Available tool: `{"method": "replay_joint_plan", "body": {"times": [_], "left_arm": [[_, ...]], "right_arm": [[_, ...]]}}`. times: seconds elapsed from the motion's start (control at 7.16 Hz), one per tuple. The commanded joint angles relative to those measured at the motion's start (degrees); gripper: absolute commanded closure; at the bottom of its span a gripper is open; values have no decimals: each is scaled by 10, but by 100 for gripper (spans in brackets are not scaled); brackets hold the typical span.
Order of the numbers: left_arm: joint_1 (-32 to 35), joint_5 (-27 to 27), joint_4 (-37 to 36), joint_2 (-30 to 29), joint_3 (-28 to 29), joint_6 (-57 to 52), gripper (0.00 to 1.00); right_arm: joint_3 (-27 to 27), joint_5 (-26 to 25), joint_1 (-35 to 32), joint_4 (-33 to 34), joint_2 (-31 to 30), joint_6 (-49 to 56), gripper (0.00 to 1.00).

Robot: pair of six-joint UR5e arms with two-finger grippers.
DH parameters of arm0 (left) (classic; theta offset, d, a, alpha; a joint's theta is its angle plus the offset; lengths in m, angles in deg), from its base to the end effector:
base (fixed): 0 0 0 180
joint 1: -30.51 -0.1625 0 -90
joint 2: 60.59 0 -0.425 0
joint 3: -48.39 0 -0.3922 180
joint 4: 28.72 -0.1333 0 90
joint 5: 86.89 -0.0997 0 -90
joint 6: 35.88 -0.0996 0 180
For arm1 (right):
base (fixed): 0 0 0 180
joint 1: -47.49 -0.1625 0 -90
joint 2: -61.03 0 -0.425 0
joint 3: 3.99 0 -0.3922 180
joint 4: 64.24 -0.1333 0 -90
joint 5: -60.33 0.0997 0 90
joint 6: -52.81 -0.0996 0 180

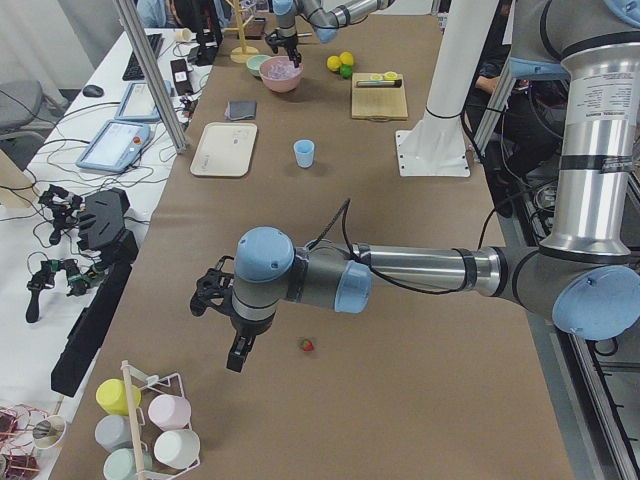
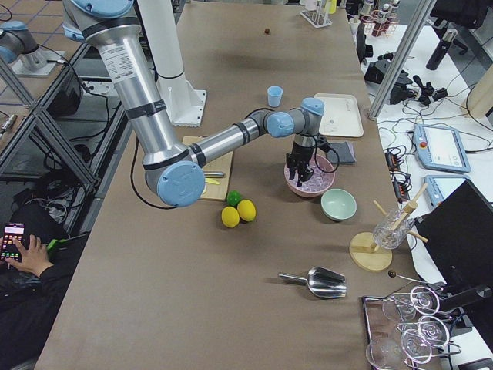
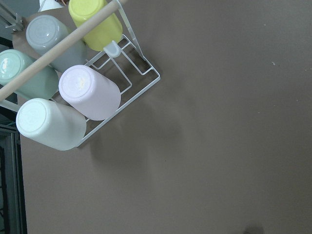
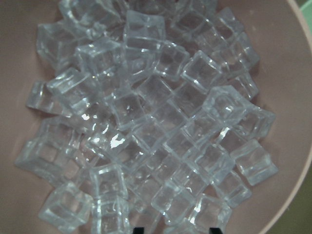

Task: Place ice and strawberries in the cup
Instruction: 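Lower the right gripper into the ice and grasp another cube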

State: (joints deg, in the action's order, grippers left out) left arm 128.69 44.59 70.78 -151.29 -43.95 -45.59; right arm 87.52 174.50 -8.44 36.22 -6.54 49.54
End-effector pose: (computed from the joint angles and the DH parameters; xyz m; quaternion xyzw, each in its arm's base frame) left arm -0.1393 -0.4956 0.6179 0.1556 0.3318 0.0511 0.9290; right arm -0.2812 -0.5809 0.4613 0.0422 -0.2337 -0.2816 0.9297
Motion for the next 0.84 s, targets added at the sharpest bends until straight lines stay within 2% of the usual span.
{"method": "replay_joint_plan", "body": {"times": [0.0, 0.14, 0.28, 0.42, 0.7], "left_arm": [[0, 0, 0, -2, 0, 0, 2], [-1, 0, -1, -4, 0, 0, 2], [-2, 0, -1, -4, 0, 0, 2], [-2, 0, 0, -4, 0, 0, 2], [-2, 0, 0, -4, 0, 0, 2]], "right_arm": [[-1, 0, 0, 0, 0, 0, 51], [-1, 0, 0, 0, 0, 0, 57], [-1, 0, 0, 0, -1, 0, 71], [-1, 0, 0, 0, -1, 0, 74], [-4, 0, 0, 2, 2, 1, 90]]}}
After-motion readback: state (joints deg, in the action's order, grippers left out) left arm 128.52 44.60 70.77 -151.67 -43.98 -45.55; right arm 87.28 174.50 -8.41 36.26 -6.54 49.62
